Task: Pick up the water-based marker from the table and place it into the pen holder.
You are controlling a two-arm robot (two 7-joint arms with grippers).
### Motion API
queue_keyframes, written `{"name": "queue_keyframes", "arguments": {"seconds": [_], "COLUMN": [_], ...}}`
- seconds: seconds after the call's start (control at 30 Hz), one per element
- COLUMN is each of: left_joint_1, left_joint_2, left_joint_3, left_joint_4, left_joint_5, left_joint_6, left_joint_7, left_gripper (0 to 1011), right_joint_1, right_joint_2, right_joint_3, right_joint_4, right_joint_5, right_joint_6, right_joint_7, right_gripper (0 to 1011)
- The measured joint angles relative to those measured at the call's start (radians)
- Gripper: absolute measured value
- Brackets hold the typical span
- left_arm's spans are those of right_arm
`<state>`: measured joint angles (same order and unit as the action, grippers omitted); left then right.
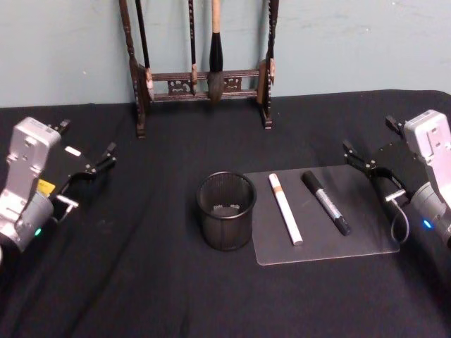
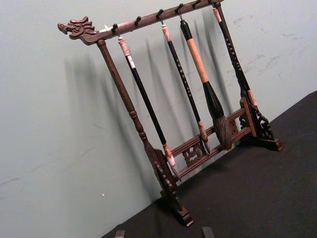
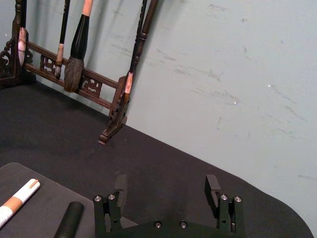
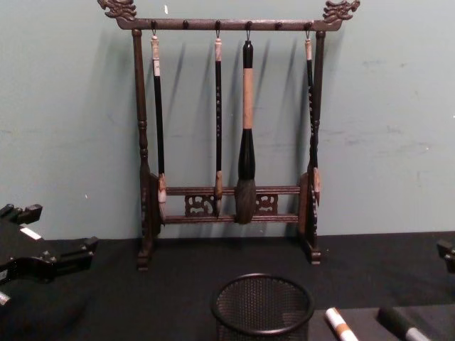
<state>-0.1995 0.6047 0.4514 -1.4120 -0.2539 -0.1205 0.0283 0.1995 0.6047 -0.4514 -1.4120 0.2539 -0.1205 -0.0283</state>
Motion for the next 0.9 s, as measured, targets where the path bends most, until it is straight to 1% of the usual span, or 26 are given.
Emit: {"name": "queue_keyframes", "arguments": {"seconds": [0.9], "left_joint_1": [0.000], "left_joint_2": [0.000], "left_joint_3": [0.000], "left_joint_4": [0.000], "left_joint_5": [0.000], "left_joint_6": [0.000], "left_joint_7": [0.000], "left_gripper": [1001], "right_joint_1": [0.000], "right_joint_2": [0.000], "right_joint_3": [0.000], "right_joint_4": [0.000], "right_joint_5": [0.000], "right_joint_6": [0.000], "right_joint_7": [0.000], "right_gripper": [1000]}}
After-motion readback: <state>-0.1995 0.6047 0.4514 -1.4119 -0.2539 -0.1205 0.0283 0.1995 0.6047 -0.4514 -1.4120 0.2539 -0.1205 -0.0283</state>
